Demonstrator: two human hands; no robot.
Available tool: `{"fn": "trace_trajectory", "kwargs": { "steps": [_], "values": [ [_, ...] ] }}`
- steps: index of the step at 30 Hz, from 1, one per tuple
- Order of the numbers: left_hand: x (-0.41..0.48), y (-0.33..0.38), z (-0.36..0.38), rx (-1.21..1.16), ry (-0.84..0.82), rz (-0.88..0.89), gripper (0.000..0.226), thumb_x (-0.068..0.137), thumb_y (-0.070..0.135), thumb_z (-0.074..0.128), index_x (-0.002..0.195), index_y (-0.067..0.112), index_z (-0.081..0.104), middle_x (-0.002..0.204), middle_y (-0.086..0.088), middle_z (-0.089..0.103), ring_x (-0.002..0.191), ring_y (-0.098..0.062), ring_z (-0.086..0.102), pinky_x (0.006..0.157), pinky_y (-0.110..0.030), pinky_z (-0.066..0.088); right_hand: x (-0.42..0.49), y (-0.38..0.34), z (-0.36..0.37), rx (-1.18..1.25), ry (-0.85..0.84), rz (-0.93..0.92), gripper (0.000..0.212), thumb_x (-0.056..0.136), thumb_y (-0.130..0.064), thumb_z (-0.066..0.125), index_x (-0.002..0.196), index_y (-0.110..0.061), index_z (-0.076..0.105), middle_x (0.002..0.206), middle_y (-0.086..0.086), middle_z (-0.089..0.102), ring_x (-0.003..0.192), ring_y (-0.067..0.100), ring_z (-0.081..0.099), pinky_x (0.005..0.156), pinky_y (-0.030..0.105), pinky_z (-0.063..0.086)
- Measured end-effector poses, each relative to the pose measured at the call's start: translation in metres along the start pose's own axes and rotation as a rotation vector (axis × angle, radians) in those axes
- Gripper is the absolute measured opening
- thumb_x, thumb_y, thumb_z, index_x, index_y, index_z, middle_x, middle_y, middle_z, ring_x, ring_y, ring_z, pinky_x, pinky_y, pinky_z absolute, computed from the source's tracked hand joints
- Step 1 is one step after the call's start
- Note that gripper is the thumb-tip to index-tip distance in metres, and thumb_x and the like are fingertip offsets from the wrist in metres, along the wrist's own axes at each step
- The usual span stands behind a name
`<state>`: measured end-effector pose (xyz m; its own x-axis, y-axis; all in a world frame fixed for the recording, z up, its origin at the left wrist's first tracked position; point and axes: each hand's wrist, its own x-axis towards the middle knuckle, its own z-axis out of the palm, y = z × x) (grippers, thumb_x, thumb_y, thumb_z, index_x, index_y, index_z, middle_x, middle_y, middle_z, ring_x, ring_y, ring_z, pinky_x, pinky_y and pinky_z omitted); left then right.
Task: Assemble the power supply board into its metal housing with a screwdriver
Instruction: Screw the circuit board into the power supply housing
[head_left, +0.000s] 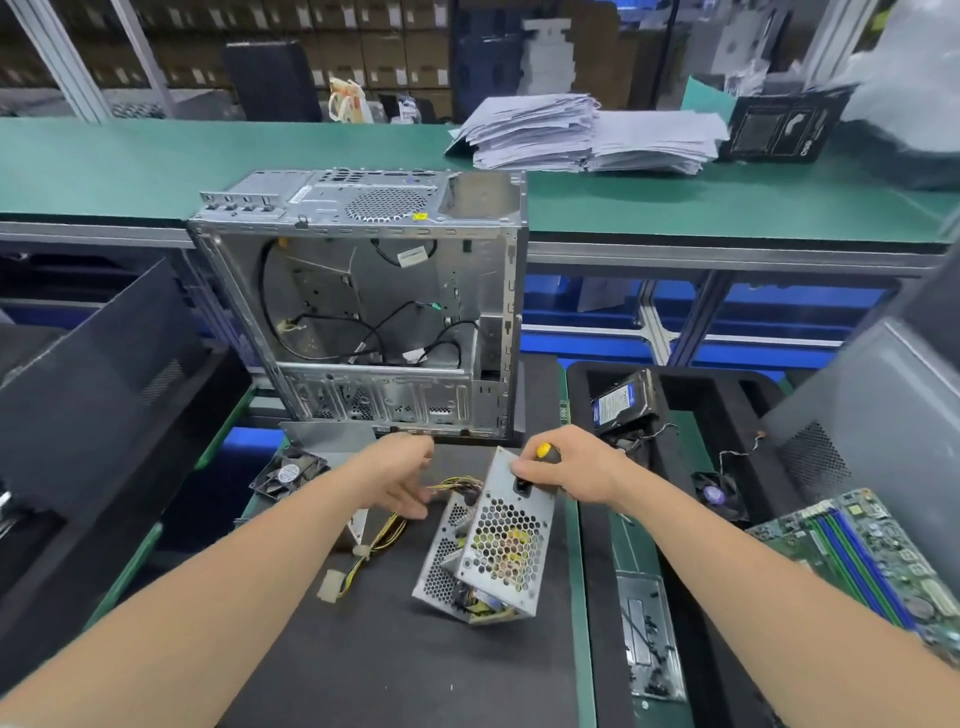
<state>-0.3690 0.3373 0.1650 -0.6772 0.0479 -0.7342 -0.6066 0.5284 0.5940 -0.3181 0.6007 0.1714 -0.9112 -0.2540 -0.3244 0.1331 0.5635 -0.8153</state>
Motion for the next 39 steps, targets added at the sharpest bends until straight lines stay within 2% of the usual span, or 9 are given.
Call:
{"fn": "trace_trajectory", "kwargs": {
  "steps": [4,9,14,20,24,27,32,35,39],
  "values": [
    [0.017,-0.025,0.005,-0.083,-0.165,-0.157,0.062,0.105,0.047,0.047,0.157,0.017,0.029,0.136,-0.032,0.056,0.107,-0.041,0.065,0.101,-0.044,0.054,-0.004,0.003,-0.001,0.029,-0.018,-0.004,0.027,0.096,-0.050,0.070,0.089,-0.024,0.077,0.068,-0.003,0.062,0.055,0.011,0.048,0.050,0.023,0.038],
    [0.026,-0.030,0.027,-0.564,-0.182,-0.101,0.015,0.104,0.019,0.052,0.108,0.007,0.060,0.113,-0.019,0.073,0.125,-0.031,0.062,0.109,-0.041,0.044,-0.008,0.000,0.002,0.088,0.011,0.039,0.026,0.097,-0.045,0.072,0.090,-0.020,0.078,0.074,0.006,0.062,0.061,0.016,0.045,0.050,0.024,0.033],
    [0.025,-0.020,0.039,-0.754,-0.172,0.152,0.030,0.100,0.014,0.064,0.129,0.009,0.065,0.145,-0.009,0.056,0.147,-0.030,0.037,0.122,-0.040,0.030,-0.009,-0.010,0.010,0.147,0.073,0.076,0.025,0.097,-0.036,0.073,0.085,-0.015,0.079,0.068,0.009,0.053,0.050,0.014,0.033,0.046,0.023,0.025],
    [0.020,-0.018,0.041,-0.520,-0.255,0.378,0.041,0.103,-0.002,0.040,0.132,0.010,0.067,0.125,-0.010,0.073,0.125,-0.034,0.063,0.113,-0.049,0.046,-0.006,-0.024,0.020,0.052,0.204,0.164,0.026,0.098,-0.037,0.073,0.087,-0.014,0.081,0.051,-0.012,0.053,0.036,0.002,0.037,0.042,0.017,0.028],
    [0.018,-0.010,0.028,-0.406,-0.421,0.244,0.036,0.102,0.034,0.055,0.126,0.013,0.072,0.119,-0.015,0.071,0.108,-0.034,0.066,0.103,-0.050,0.050,0.004,-0.029,0.033,-0.015,0.349,0.246,0.027,0.096,-0.040,0.074,0.085,-0.016,0.079,0.058,-0.008,0.057,0.049,0.007,0.046,0.053,0.026,0.034],
    [0.023,-0.011,0.016,-0.306,-0.510,0.210,0.047,0.092,0.039,0.071,0.130,0.012,0.069,0.122,-0.012,0.069,0.110,-0.031,0.066,0.104,-0.049,0.050,0.007,-0.032,0.034,0.017,0.363,0.319,0.029,0.094,-0.039,0.076,0.086,-0.011,0.077,0.051,-0.006,0.053,0.044,0.014,0.042,0.050,0.026,0.033],
    [0.023,-0.006,0.008,-0.129,-0.561,0.279,0.025,0.091,0.025,0.077,0.114,0.015,0.078,0.119,-0.010,0.075,0.117,-0.026,0.069,0.101,-0.038,0.055,0.007,-0.026,0.036,0.239,0.359,0.400,0.033,0.091,-0.032,0.081,0.086,-0.001,0.070,0.046,0.000,0.041,0.045,0.018,0.028,0.044,0.024,0.023],
    [0.016,0.008,0.005,0.012,-0.496,0.344,0.013,0.091,0.026,0.078,0.099,0.016,0.080,0.101,0.003,0.077,0.086,-0.004,0.072,0.075,-0.022,0.044,0.005,-0.027,0.039,0.283,0.361,0.411,0.028,0.090,-0.034,0.082,0.087,-0.013,0.064,0.056,0.005,0.041,0.050,0.018,0.028,0.045,0.025,0.022],
    [0.018,0.018,0.003,0.112,-0.497,0.426,0.025,0.094,0.010,0.071,0.071,0.018,0.079,0.100,0.000,0.074,0.072,-0.009,0.055,0.072,-0.023,0.039,0.003,-0.023,0.044,0.392,0.316,0.473,0.031,0.088,-0.035,0.084,0.091,-0.015,0.060,0.079,0.012,0.046,0.051,0.017,0.028,0.048,0.026,0.020]
  ]
}}
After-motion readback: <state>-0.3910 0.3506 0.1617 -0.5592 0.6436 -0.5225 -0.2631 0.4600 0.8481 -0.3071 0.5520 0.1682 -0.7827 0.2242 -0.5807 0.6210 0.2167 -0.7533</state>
